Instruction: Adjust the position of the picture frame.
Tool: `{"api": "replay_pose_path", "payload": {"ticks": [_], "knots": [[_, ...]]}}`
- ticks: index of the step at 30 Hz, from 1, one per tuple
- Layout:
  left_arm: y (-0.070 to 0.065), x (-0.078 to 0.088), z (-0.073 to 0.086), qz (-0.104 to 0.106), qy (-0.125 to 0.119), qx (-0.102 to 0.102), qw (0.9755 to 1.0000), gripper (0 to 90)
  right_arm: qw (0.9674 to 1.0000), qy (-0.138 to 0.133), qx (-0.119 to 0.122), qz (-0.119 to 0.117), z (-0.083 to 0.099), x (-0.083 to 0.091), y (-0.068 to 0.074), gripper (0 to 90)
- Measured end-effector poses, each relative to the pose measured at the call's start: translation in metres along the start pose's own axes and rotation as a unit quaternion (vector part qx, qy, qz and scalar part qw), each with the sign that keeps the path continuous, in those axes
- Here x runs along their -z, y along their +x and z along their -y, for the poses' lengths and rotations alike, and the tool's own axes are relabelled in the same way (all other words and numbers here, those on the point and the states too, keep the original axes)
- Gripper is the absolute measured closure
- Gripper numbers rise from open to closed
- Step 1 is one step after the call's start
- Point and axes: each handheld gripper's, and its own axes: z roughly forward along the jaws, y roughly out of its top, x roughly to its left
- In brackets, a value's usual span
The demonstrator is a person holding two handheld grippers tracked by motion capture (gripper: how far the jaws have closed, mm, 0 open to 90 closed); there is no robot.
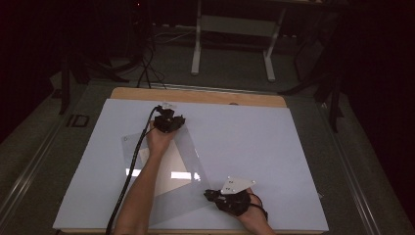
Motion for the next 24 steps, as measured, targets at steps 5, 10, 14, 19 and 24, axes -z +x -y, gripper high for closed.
{"api": "replay_pose_path", "payload": {"ticks": [5,10,14,19,24], "knots": [[-0.003,-0.010,0.000,0.000,0.017,-0.007,0.9998,76.6,0.9999,-0.006,-0.011,0.004,0.003,-0.001,0.001,82.6],[-0.003,-0.015,0.001,-0.005,0.028,-0.002,0.9996,81.2,0.9997,0.015,-0.007,0.020,0.007,-0.007,0.003,82.3],[-0.003,-0.016,0.001,-0.007,0.029,-0.004,0.9995,82.1,0.9995,0.018,-0.005,0.025,0.008,-0.010,0.004,82.8],[-0.006,-0.015,0.000,-0.020,0.036,-0.030,0.9987,83.8,0.9994,0.014,-0.025,0.020,0.008,-0.010,0.003,83.3],[-0.008,-0.014,-0.004,-0.026,0.055,-0.055,0.9966,84.5,0.9990,0.016,-0.040,0.010,0.007,-0.009,0.001,82.9]]}}
